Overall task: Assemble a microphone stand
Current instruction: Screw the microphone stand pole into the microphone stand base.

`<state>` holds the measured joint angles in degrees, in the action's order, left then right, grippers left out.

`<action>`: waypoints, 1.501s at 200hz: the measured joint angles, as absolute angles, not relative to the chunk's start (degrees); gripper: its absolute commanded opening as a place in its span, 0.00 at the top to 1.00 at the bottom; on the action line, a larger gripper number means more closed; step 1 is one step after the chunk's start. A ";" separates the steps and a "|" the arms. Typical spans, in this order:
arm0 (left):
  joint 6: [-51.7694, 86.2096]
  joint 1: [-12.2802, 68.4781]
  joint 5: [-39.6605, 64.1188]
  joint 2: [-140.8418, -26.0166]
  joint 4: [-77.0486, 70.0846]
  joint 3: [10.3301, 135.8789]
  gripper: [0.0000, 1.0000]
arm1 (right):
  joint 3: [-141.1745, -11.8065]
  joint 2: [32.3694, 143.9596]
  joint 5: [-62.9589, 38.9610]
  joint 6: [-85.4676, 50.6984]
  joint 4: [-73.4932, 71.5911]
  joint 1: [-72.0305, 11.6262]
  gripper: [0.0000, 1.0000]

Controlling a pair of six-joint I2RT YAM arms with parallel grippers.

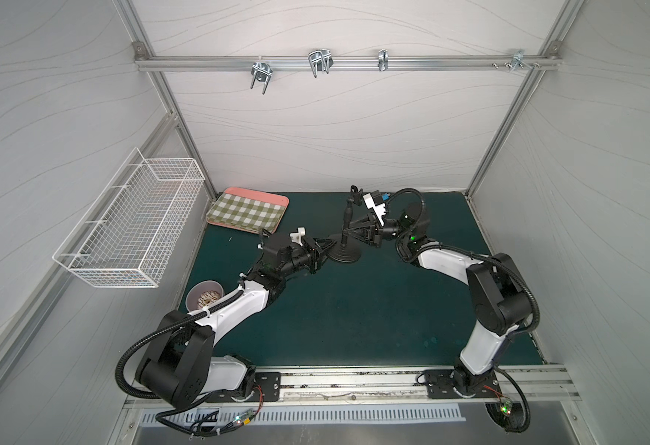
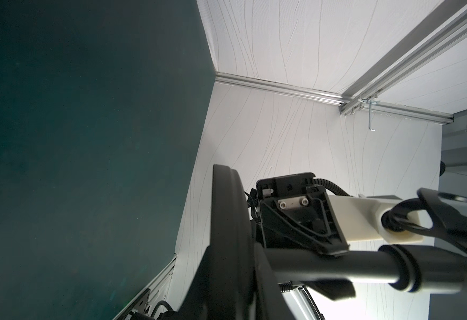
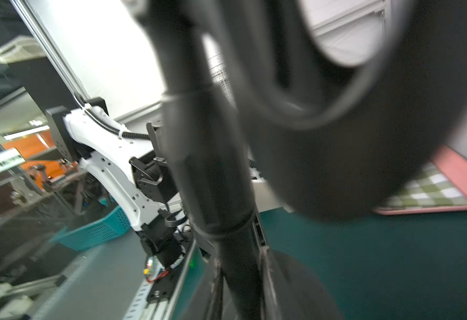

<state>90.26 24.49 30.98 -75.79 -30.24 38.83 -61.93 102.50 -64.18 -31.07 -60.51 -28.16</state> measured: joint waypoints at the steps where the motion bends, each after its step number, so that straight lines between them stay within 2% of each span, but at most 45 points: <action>1: 90.28 24.49 31.00 -75.77 -30.22 38.83 1.00 | -61.91 102.56 -64.18 -31.16 -60.80 -28.16 0.87; 32: 91.29 24.43 30.89 -75.72 -29.87 38.83 1.00 | -59.77 103.72 -62.33 -34.65 -68.66 -28.21 0.96; 77: 91.05 24.32 31.05 -75.72 -27.90 38.83 1.00 | -51.05 99.29 -51.86 -32.58 -70.83 -29.95 0.97; 123: 90.45 23.90 32.77 -74.91 -28.73 38.83 1.00 | -43.24 86.21 -27.27 -21.69 -58.67 -37.89 0.98; 157: 90.15 22.85 33.04 -74.28 -28.77 38.76 1.00 | -42.39 82.98 -6.72 -17.47 -54.17 -45.78 0.99; 169: 90.00 22.44 33.04 -74.28 -28.05 38.76 1.00 | -42.89 82.87 -0.91 -16.21 -52.36 -48.05 0.93; 179: 89.84 22.17 33.04 -74.28 -27.57 38.76 1.00 | -43.33 82.87 2.33 -15.79 -51.05 -49.28 0.80; 191: 89.58 22.04 33.01 -74.17 -26.92 38.76 1.00 | -43.44 82.87 4.25 -15.59 -50.35 -50.00 0.69; 212: 89.67 21.34 30.65 -73.56 -27.11 38.76 1.00 | -42.87 82.67 4.01 -14.11 -48.60 -50.81 0.37; 230: 89.71 20.43 29.43 -72.93 -27.44 38.76 1.00 | -41.85 81.54 1.17 -13.19 -46.44 -50.17 0.22; 254: 89.69 20.01 29.02 -72.47 -27.42 38.76 1.00 | -40.97 79.85 -11.27 -14.22 -45.91 -42.41 0.19; 278: 89.54 20.01 29.36 -72.38 -27.07 38.76 1.00 | -42.39 81.97 -28.36 -19.42 -49.69 -30.61 0.23; 300: 89.36 20.01 29.47 -71.77 -26.28 38.74 1.00 | -47.37 87.42 -42.00 -25.26 -54.30 -25.30 0.25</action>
<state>89.36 20.01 29.47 -71.77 -26.28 38.74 -47.37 87.42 -42.00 -25.26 -54.30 -25.30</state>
